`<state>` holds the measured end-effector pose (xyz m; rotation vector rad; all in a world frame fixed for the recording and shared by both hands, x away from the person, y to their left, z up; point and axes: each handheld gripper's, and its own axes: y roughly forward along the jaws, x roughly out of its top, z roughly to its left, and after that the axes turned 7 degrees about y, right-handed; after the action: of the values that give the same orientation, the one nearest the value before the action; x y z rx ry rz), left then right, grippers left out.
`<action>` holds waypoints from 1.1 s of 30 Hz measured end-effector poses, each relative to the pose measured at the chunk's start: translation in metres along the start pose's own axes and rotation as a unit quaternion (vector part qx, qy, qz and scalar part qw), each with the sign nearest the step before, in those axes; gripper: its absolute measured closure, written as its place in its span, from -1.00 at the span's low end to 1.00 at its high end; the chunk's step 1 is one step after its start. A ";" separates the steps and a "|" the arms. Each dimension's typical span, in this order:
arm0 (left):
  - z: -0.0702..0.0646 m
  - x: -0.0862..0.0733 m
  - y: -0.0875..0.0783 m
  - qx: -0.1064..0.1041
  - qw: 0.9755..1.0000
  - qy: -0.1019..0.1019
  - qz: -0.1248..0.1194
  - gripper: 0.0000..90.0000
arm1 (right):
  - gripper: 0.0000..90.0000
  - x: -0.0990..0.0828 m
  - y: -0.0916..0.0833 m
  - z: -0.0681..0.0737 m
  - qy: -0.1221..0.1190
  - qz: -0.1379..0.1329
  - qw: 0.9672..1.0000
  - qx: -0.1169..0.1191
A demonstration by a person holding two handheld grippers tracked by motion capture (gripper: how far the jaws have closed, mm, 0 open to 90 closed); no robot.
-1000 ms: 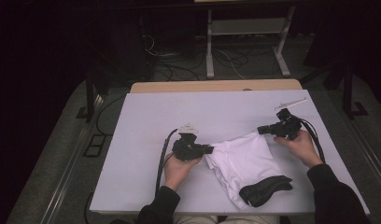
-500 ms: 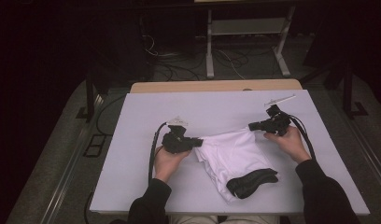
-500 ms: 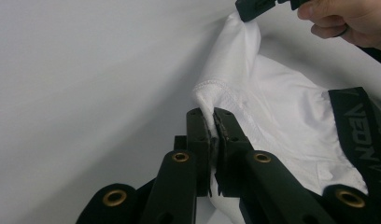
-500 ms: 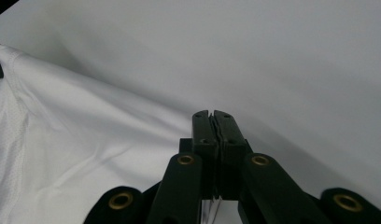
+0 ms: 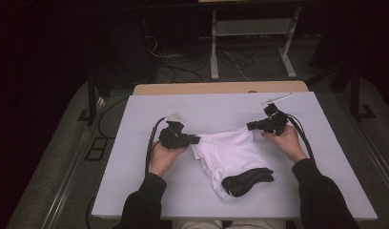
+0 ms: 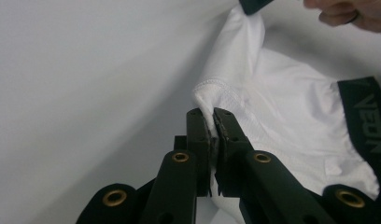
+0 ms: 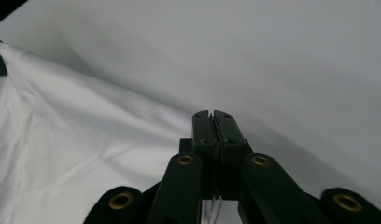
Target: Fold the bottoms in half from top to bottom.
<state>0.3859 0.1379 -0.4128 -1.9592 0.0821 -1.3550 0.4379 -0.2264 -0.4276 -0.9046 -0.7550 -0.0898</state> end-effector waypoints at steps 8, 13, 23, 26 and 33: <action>0.017 0.018 0.007 0.003 1.000 0.005 0.012 0.88 | 0.94 0.002 0.000 -0.005 0.016 -0.007 1.000 -0.012; 0.026 0.028 0.012 0.007 0.999 0.029 0.032 0.88 | 0.94 0.002 0.001 -0.005 0.013 -0.003 1.000 -0.017; 0.047 0.039 0.028 0.014 0.999 0.025 0.040 0.88 | 0.94 0.002 0.002 -0.012 0.027 -0.018 0.999 -0.024; 0.052 0.041 0.034 0.021 0.999 0.017 0.035 0.88 | 0.94 0.002 0.003 -0.014 0.032 -0.028 0.999 -0.027; 0.063 0.044 0.044 0.022 0.999 -0.002 0.025 0.88 | 0.94 0.004 0.006 -0.022 0.041 -0.039 0.998 -0.037</action>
<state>0.4728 0.1204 -0.4150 -1.9104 0.0983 -1.3097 0.4558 -0.2377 -0.4375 -0.9368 -0.7150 -0.2246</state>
